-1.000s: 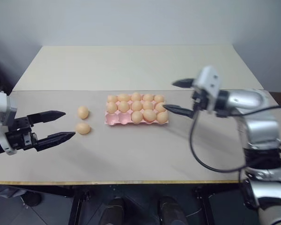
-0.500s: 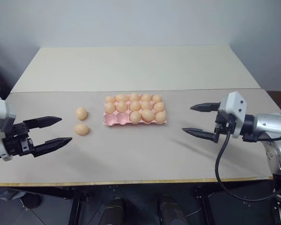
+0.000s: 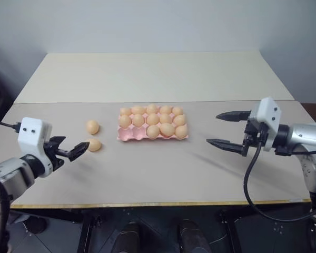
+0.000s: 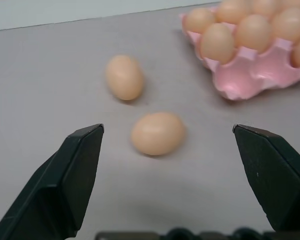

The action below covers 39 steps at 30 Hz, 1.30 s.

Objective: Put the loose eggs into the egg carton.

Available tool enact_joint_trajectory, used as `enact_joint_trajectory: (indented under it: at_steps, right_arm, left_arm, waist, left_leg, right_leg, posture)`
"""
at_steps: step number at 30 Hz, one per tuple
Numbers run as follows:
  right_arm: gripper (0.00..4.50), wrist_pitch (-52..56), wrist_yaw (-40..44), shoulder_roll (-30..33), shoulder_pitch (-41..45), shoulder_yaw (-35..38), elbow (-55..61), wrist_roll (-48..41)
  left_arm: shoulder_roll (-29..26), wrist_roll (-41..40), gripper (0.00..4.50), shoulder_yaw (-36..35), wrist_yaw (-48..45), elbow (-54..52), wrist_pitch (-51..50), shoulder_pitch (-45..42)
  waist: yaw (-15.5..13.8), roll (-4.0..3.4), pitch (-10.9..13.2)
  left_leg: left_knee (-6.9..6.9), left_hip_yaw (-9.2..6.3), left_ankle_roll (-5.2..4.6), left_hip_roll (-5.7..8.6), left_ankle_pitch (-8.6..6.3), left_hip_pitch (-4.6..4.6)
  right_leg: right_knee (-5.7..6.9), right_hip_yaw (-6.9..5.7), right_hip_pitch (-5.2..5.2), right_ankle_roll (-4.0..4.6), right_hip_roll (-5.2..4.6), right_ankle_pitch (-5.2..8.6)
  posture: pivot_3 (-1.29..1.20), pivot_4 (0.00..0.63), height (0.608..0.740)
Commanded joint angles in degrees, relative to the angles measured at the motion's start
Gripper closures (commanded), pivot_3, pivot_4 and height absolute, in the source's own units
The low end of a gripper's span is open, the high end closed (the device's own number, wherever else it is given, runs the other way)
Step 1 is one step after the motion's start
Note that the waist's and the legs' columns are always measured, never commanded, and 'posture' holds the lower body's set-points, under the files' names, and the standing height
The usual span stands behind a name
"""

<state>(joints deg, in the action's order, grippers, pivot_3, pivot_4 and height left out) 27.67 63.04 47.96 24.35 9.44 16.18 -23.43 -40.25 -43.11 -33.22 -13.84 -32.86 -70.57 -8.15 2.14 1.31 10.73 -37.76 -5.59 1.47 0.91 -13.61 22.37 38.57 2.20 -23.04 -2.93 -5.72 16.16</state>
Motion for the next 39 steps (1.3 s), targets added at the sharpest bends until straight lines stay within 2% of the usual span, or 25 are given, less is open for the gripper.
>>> enact_joint_trajectory:
  at_steps: [1,3,8,19,22,25,30,34,39]
  right_arm:
    - [0.03,-0.5,-0.2,1.0,1.1,0.4,0.5,-1.2]
    - [0.03,-0.2,-0.4,1.1,1.3,0.4,0.9,-1.5]
    - [0.03,0.1,-1.0,0.7,1.7,0.0,1.1,-1.8]
    - [0.03,0.6,-2.8,0.1,1.7,-0.5,2.4,-2.7]
    - [0.00,0.9,-3.7,0.2,1.4,0.0,3.1,-3.0]
    - [0.00,1.0,-4.8,0.5,0.9,0.6,3.2,-3.4]
    - [0.00,0.7,-5.9,0.9,0.1,0.9,3.5,-3.7]
    - [0.00,0.5,-6.6,0.9,-0.4,1.0,3.8,-3.8]
    - [0.00,-0.2,-8.0,0.0,-0.2,0.5,3.6,-3.3]
  left_arm:
    - [3.2,1.1,0.00,1.3,7.1,-0.8,-6.6,-4.6]
    - [6.0,2.3,0.00,2.6,9.7,-0.1,-8.8,-6.0]
    - [7.8,6.4,0.00,8.9,9.4,4.2,-4.8,-7.3]
    - [9.3,16.0,0.00,20.4,6.3,21.7,6.4,-14.9]
    - [10.1,17.6,0.63,20.8,6.6,23.6,8.1,-15.6]
    - [10.3,18.7,1.53,20.9,5.5,23.7,10.9,-15.5]
    - [9.1,18.6,1.53,21.3,2.5,21.0,11.0,-15.0]
    - [6.1,16.3,1.53,20.9,-0.4,12.7,7.6,-14.8]
    - [5.3,13.0,1.53,22.1,-3.7,9.4,5.2,-20.0]
  waist:
    - [-0.1,0.06,0.0]
    - [-0.1,0.07,0.0]
    - [-0.1,0.07,0.0]
    - [-0.4,0.08,0.0]
    - [-0.6,0.08,-0.1]
    - [-0.8,0.08,-0.1]
    - [-1.2,0.08,-0.1]
    - [-1.1,0.10,0.0]
    - [-1.2,0.10,0.0]
  left_leg:
    - [0.00,0.00,0.00,0.00,0.00,0.03]
    - [-0.01,0.00,0.00,0.02,0.00,0.07]
    - [-0.01,0.00,0.01,0.04,0.00,0.07]
    - [-0.03,0.00,0.02,0.08,0.01,0.16]
    - [-0.05,0.00,0.03,0.09,0.01,0.13]
    - [-0.05,0.00,0.03,0.10,0.01,0.14]
    - [-0.05,0.00,0.03,0.11,0.01,0.17]
    - [-0.06,0.00,0.03,0.11,0.02,0.21]
    - [-0.09,0.00,0.03,0.12,0.02,0.21]
  right_leg:
    - [-0.02,-0.01,0.00,0.00,0.00,0.00]
    - [-0.04,0.00,-0.02,-0.01,-0.02,0.00]
    - [0.00,0.02,-0.05,-0.01,-0.03,-0.01]
    - [-0.07,0.01,-0.10,-0.03,-0.07,-0.02]
    - [-0.03,0.01,-0.09,-0.03,-0.07,-0.02]
    - [-0.04,0.01,-0.08,-0.04,-0.09,-0.03]
    - [-0.07,0.00,-0.10,-0.05,-0.10,-0.03]
    - [-0.06,0.00,-0.14,-0.06,-0.11,-0.03]
    - [-0.08,-0.02,-0.08,-0.08,-0.11,-0.04]
  posture:
    - [0.00,0.150,0.740]
    - [0.00,0.150,0.740]
    - [0.00,0.150,0.740]
    - [0.00,0.150,0.740]
    - [0.00,0.150,0.740]
    - [0.00,0.150,0.740]
    - [0.00,0.150,0.740]
    - [0.00,0.150,0.740]
    - [0.00,0.150,0.740]
